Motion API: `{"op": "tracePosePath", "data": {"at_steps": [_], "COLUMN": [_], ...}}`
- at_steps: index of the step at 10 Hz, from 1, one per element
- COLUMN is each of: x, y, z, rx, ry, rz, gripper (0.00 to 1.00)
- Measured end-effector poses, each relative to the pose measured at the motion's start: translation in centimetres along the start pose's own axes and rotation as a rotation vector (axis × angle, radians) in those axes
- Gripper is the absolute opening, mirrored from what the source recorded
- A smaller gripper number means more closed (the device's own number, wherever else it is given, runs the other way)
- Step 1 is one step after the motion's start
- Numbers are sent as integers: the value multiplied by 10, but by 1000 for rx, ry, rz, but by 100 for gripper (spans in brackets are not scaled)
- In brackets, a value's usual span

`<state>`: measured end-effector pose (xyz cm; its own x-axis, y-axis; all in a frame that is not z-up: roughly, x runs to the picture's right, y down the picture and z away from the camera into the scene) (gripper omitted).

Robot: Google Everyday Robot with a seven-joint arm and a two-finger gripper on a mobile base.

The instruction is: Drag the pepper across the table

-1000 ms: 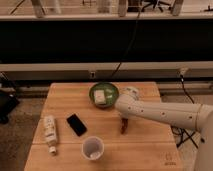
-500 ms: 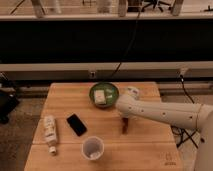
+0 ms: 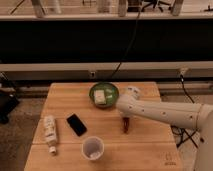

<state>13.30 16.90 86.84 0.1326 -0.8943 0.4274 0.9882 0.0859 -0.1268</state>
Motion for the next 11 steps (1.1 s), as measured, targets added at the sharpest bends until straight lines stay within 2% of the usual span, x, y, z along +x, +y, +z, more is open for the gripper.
{"op": "tracePosePath", "data": {"at_steps": [11], "x": [4], "y": [0], "z": [1], "rx": [9], "ry": [19], "rz": [-158], "gripper": [3]}}
